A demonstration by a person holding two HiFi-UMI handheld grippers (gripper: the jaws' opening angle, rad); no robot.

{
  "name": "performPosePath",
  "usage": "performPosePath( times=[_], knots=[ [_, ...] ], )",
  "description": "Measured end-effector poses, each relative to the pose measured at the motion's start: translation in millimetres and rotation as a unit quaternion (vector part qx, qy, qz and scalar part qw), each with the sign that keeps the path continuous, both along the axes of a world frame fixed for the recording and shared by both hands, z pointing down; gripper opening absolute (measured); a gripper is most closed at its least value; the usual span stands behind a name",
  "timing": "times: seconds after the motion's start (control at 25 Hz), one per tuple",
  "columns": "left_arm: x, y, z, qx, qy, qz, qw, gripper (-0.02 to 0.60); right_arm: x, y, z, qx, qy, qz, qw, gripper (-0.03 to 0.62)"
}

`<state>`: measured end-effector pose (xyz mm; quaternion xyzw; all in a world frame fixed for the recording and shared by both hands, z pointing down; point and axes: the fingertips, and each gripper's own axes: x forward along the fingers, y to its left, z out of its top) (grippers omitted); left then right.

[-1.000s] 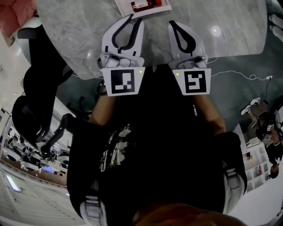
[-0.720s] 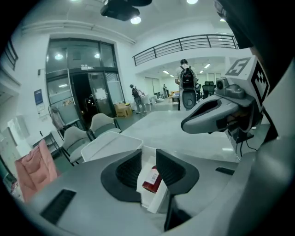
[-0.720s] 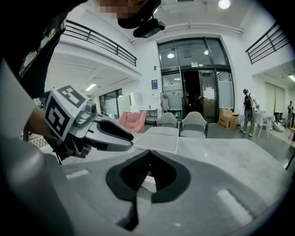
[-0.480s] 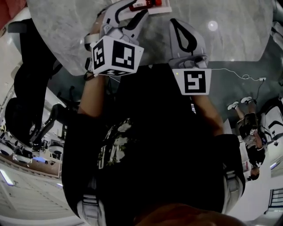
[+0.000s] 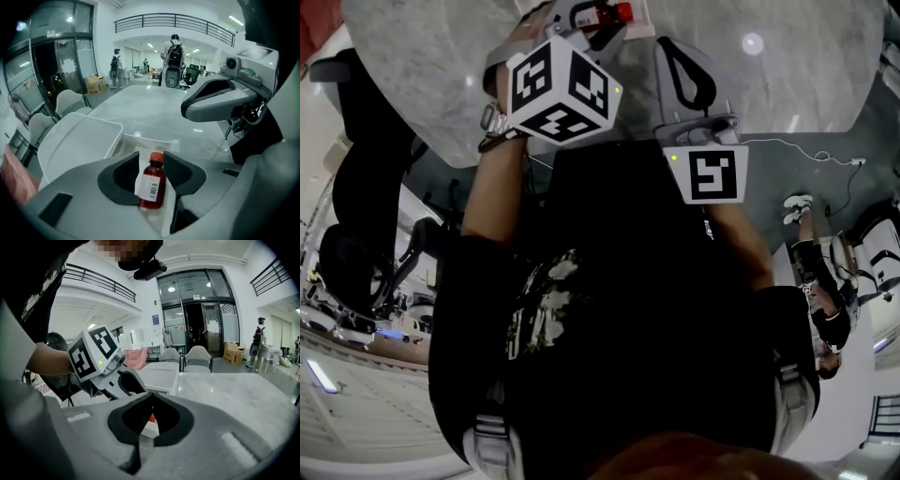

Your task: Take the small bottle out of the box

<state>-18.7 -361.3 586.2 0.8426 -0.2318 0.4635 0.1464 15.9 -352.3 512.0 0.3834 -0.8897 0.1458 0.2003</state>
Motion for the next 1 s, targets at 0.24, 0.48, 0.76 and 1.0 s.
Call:
performPosePath(
  times=[0.24, 0.48, 0.76, 1.0],
  knots=[
    [14.2, -1.6, 23.6, -0.034, -0.011, 0.051, 0.9981, 0.173, 8.3, -13.8, 6.9, -0.014, 0.002, -0.001, 1.0, -0.005],
    [16.0, -2.3, 33.2, -0.086, -0.018, 0.082, 0.9927, 0.169, 6.3, -23.4, 10.6, -0.02, -0.005, 0.001, 1.0, -0.005],
    [26.2, 0.3, 45.5, -0.108, -0.059, 0.153, 0.9805, 0.176, 10.2, -24.7, 13.4, -0.022, -0.01, 0.007, 1.0, -0.005],
    [15.9, 1.7, 61.8, -0.133, -0.11, 0.142, 0.9748, 0.175, 13.4, -25.3, 15.7, -0.027, -0.006, 0.01, 1.0, -0.005]
  ],
)
